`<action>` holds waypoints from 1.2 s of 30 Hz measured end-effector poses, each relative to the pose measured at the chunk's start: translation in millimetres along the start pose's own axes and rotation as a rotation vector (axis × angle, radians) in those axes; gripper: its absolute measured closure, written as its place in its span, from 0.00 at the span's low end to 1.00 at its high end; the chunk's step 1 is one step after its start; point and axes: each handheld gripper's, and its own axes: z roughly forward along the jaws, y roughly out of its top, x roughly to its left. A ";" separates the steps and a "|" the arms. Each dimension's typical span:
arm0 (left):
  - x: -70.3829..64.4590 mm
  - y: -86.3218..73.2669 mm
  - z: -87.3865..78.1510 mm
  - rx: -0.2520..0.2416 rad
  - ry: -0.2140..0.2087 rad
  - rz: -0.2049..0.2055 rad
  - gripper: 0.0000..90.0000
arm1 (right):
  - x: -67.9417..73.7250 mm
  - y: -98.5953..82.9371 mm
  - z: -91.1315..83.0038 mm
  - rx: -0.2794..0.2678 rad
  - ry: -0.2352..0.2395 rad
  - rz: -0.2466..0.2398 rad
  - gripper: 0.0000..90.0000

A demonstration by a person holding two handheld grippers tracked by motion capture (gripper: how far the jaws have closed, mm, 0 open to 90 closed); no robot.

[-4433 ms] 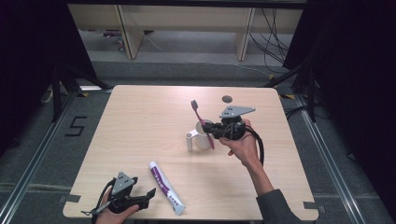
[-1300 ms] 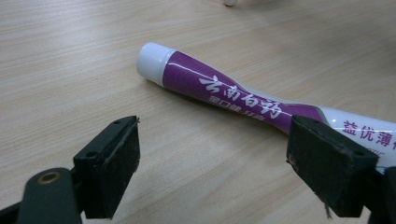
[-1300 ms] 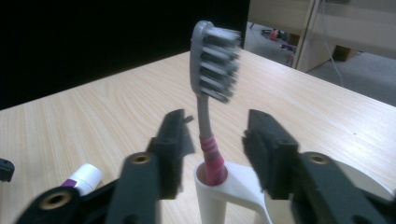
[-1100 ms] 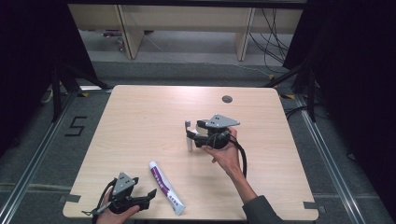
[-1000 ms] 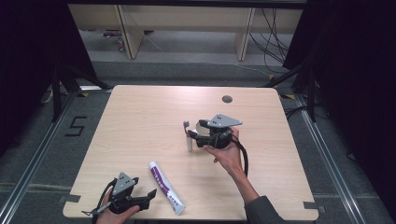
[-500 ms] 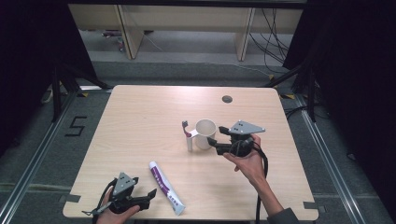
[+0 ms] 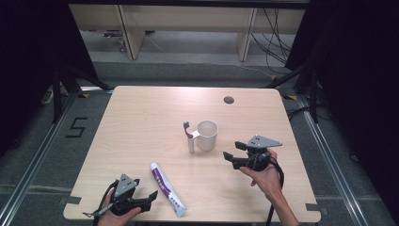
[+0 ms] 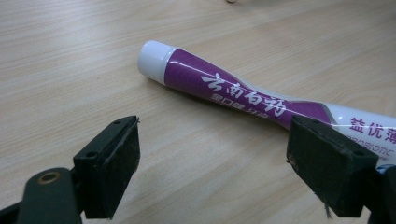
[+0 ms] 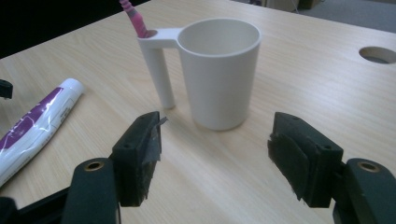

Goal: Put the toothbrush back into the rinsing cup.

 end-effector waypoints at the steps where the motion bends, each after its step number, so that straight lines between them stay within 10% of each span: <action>1: -0.5 0.1 0.3 -0.006 -0.001 -0.004 0.19 | -0.7 -2.0 -1.5 0.007 0.001 0.007 0.39; 28: -2.8 1.6 -2.0 0.006 0.007 0.021 0.19 | -9.5 -49.4 -41.0 0.158 -0.009 0.071 0.29; 36: -5.2 0.8 -0.8 0.005 -0.005 0.030 0.19 | -5.7 -60.5 -48.6 0.220 -0.034 0.020 0.24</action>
